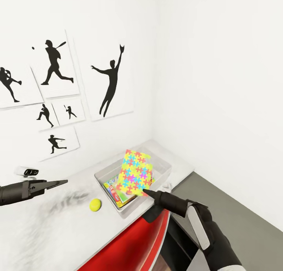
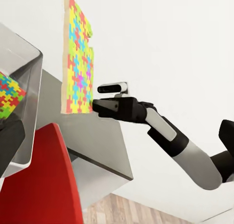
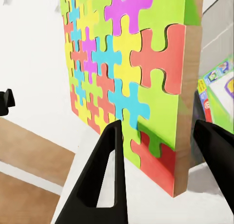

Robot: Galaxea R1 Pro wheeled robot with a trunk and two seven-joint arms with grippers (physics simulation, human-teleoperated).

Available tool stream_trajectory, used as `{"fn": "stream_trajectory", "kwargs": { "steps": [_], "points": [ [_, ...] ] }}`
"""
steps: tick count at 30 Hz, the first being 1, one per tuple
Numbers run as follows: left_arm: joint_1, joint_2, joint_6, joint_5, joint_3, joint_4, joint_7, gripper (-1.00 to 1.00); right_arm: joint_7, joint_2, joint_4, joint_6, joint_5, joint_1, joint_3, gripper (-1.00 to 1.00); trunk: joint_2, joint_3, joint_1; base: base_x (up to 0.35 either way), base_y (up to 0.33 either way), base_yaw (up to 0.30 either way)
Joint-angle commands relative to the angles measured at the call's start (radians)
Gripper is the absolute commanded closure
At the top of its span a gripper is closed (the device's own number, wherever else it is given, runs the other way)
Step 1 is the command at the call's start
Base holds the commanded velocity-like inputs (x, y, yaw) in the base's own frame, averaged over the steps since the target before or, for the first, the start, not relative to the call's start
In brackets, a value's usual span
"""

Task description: Put all the toys in the child's room - the three board games (two on the bed and one on the table), the two jigsaw puzzles on the table, and the tennis ball on the table - inside the toy box on the table in the child's room.

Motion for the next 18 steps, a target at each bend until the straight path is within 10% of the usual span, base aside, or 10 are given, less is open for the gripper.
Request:
{"fn": "stream_trajectory", "kwargs": {
  "steps": [1, 10, 18],
  "points": [
    [-0.001, 0.000, 0.010, -0.001, 0.000, 0.000, -0.004, -1.00, -0.015, 0.004, 0.015, 0.011, -0.006, -0.015, -0.021, 1.00, -0.002, -0.002, 0.001, 0.000, 0.000, 0.000],
    [0.000, 0.000, 0.008, -0.004, -0.002, 0.000, -0.004, -1.00, -0.345, 0.044, 0.165, 0.110, -0.083, -0.309, -0.068, 1.00, -0.002, -0.002, 0.001, 0.000, 0.000, 0.000],
    [0.000, 0.000, 0.007, -0.005, -0.002, 0.000, -0.004, -1.00, -0.640, 0.102, 0.295, 0.066, -0.133, -0.433, -0.068, 1.00, -0.002, -0.002, 0.001, 0.000, 0.000, 0.000]
  ]
}}
